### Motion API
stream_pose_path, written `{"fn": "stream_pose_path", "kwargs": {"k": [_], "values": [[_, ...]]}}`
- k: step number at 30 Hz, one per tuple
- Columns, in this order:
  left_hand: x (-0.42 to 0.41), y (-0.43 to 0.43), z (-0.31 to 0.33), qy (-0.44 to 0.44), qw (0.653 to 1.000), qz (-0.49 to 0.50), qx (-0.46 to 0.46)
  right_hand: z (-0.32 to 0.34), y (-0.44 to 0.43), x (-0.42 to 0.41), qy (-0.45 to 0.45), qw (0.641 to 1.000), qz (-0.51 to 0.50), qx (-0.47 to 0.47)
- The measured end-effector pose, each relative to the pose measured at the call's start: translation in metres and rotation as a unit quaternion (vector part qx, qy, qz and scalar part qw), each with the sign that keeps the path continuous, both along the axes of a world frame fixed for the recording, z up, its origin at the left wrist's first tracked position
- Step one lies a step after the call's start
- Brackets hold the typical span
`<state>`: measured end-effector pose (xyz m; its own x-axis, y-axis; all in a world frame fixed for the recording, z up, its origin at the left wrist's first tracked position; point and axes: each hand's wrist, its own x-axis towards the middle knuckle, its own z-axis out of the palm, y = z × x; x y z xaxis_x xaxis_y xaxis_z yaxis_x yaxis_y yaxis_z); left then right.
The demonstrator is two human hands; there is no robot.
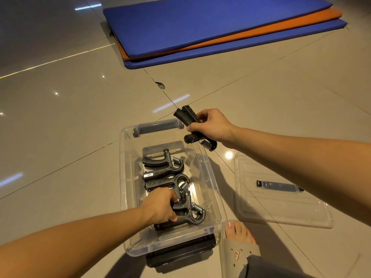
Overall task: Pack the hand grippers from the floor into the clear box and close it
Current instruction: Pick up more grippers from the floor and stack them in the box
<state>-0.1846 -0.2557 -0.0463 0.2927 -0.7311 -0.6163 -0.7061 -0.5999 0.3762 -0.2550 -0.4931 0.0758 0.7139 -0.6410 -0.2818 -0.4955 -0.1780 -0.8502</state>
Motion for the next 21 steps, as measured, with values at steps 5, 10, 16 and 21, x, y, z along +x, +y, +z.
{"fn": "stream_pose_path", "kwargs": {"k": [5,10,16,21], "values": [[0.000,0.000,0.003,-0.013,1.000,-0.016,0.011,0.000,-0.001,0.000,0.004,1.000,0.004,-0.006],[-0.001,-0.002,0.009,-0.030,0.997,-0.065,0.022,-0.001,-0.001,-0.001,0.006,1.000,0.007,-0.014],[0.022,-0.024,0.054,-0.028,0.998,-0.034,-0.054,0.004,0.001,0.001,0.015,0.999,0.012,-0.034],[0.080,-0.045,0.123,-0.093,0.980,-0.004,-0.178,0.011,0.008,0.004,0.038,0.990,0.093,-0.096]]}}
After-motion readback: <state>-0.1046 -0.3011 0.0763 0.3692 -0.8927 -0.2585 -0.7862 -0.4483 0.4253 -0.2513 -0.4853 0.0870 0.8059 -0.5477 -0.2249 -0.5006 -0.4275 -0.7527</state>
